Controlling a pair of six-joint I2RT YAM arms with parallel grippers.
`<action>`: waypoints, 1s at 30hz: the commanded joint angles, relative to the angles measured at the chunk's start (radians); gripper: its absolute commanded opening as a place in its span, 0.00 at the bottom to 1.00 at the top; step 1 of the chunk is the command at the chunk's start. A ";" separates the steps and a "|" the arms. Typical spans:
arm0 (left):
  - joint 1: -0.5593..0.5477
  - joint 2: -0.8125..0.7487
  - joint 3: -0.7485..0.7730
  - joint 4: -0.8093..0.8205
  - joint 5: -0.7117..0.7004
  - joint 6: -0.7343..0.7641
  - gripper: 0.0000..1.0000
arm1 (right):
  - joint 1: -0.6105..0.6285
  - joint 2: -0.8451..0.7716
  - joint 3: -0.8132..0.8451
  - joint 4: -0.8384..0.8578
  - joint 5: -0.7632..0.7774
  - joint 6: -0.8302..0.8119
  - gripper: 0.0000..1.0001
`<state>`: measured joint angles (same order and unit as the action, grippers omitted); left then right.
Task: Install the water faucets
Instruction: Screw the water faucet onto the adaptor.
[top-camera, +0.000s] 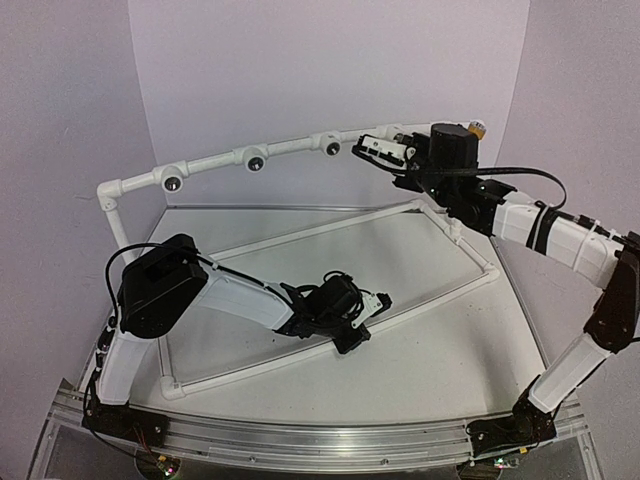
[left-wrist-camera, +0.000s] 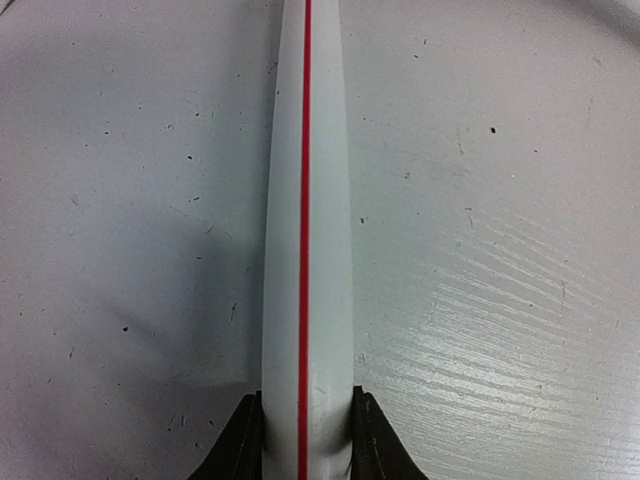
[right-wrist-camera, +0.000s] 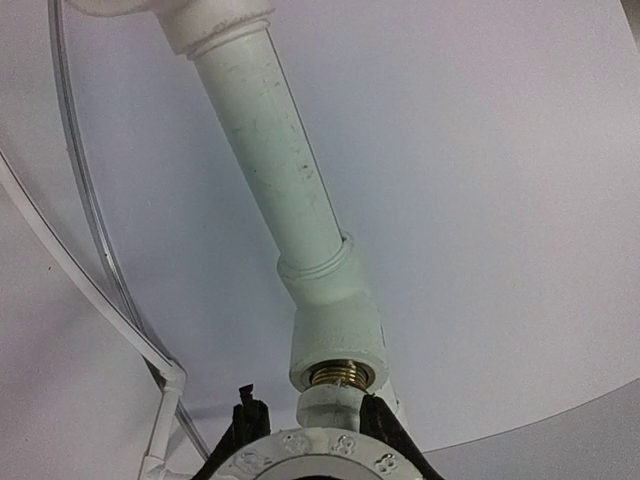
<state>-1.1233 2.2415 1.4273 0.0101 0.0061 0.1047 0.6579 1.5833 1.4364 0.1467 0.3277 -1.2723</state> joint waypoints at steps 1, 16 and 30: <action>-0.018 0.162 -0.081 -0.274 0.008 0.020 0.00 | -0.020 0.035 0.093 0.142 -0.016 0.087 0.00; -0.018 0.157 -0.090 -0.269 0.012 0.022 0.00 | -0.052 0.043 0.129 0.099 -0.015 0.254 0.00; -0.018 0.157 -0.089 -0.269 0.016 0.023 0.00 | -0.119 0.026 0.128 0.061 -0.070 0.525 0.00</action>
<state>-1.1244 2.2398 1.4254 0.0177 0.0036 0.1051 0.6262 1.5949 1.4984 0.0710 0.2678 -0.9024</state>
